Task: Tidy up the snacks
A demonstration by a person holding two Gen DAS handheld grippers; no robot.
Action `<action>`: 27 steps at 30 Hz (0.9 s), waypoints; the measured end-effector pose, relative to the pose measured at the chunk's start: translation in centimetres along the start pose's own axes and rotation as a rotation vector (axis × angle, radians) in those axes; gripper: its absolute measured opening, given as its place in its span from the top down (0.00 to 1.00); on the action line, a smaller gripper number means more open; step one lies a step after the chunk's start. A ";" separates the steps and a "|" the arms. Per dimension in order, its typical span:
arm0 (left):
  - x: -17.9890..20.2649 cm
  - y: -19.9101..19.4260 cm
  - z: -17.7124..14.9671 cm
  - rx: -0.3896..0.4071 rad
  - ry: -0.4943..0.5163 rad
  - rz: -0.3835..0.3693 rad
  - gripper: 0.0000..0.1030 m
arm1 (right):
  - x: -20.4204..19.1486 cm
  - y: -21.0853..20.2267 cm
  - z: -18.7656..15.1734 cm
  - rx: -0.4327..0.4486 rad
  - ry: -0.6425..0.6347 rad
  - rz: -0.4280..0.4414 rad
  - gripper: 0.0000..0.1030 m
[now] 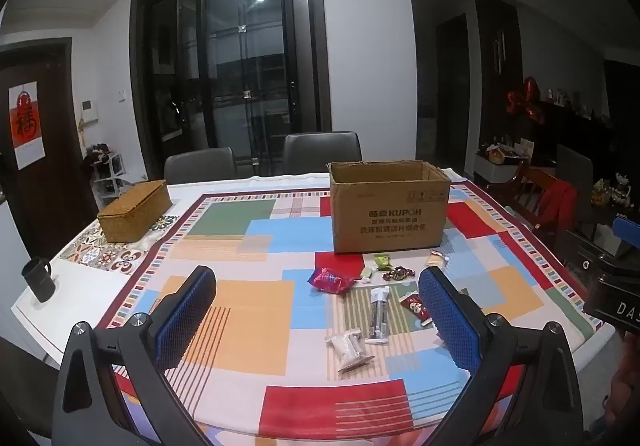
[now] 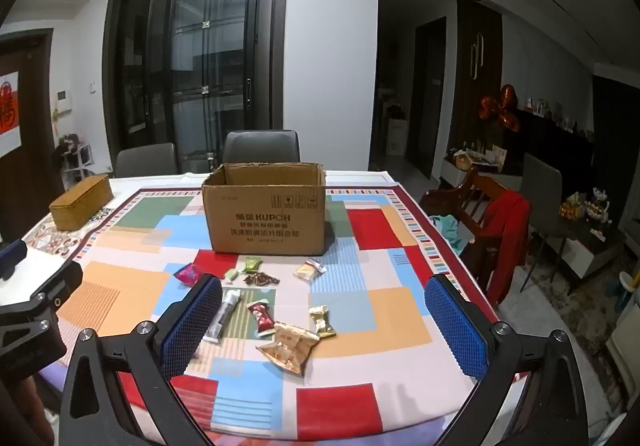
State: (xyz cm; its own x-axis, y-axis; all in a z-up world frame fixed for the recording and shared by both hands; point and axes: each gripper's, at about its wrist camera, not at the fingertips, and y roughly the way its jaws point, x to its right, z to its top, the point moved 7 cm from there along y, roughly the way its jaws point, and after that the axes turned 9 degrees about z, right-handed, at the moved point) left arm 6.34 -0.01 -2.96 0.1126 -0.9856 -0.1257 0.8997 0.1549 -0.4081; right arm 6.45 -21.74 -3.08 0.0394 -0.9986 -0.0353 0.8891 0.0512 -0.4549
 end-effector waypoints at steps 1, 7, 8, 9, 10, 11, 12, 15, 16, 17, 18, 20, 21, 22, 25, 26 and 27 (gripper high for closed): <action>0.0 0.0 0.0 -0.009 -0.003 -0.001 0.00 | 0.0 0.0 0.0 0.000 0.002 0.001 0.00; -0.1 -0.1 0.1 -0.001 -0.013 -0.001 0.00 | 0.0 -0.1 0.0 0.004 -0.007 -0.005 0.00; -0.1 0.0 0.0 -0.003 -0.016 -0.006 0.00 | 0.0 0.0 0.0 0.003 -0.009 -0.006 0.00; -0.1 0.0 0.0 -0.004 -0.016 -0.006 0.00 | 0.0 0.0 0.0 0.002 -0.010 -0.006 0.00; 0.1 -0.2 0.1 -0.005 -0.016 -0.007 0.00 | 0.0 0.0 0.0 0.001 -0.011 -0.006 0.00; 0.0 -0.1 0.3 -0.006 -0.015 -0.006 0.00 | 0.0 0.0 0.0 0.000 -0.011 -0.006 0.00; -0.1 -0.1 0.3 -0.004 -0.015 -0.005 0.00 | 0.0 0.0 0.0 0.001 -0.010 -0.007 0.00; -0.1 -0.2 0.3 0.000 -0.012 -0.006 0.00 | -0.1 0.0 0.1 0.001 -0.010 -0.004 0.00; -0.2 0.0 0.3 0.001 -0.012 -0.004 0.00 | -0.1 0.0 0.1 0.002 -0.010 -0.004 0.00; -0.2 0.0 0.2 0.002 -0.013 -0.003 0.00 | -0.1 0.0 0.1 0.003 -0.011 -0.005 0.00; -0.3 0.0 0.2 0.003 -0.014 -0.003 0.00 | -0.1 0.0 0.1 0.004 -0.011 -0.005 0.00; -0.1 -0.2 0.1 0.004 -0.014 -0.004 0.00 | 0.7 -0.5 0.1 0.009 -0.012 -0.006 0.00; -0.2 -0.2 0.1 0.006 -0.014 -0.004 0.00 | 0.9 -0.7 0.2 0.009 -0.012 -0.006 0.00; -0.3 -0.3 0.3 0.011 -0.015 -0.002 0.00 | 1.0 -0.5 0.1 0.010 -0.012 -0.006 0.00; -0.3 -0.5 0.5 0.021 -0.013 -0.002 0.00 | 0.8 -0.2 0.1 0.014 -0.012 -0.012 0.00; -0.4 -0.5 0.6 0.021 -0.013 -0.003 0.00 | 0.7 -0.2 0.2 0.016 -0.013 -0.015 0.00; -0.4 -0.5 0.6 0.021 -0.014 -0.003 0.00 | 0.6 -0.3 0.4 0.019 -0.014 -0.017 0.00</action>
State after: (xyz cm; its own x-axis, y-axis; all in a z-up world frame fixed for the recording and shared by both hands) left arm 6.08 0.24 -2.18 0.1151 -0.9870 -0.1121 0.9086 0.1502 -0.3897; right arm 6.41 -22.39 -2.68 0.0300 -0.9994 -0.0151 0.8980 0.0336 -0.4388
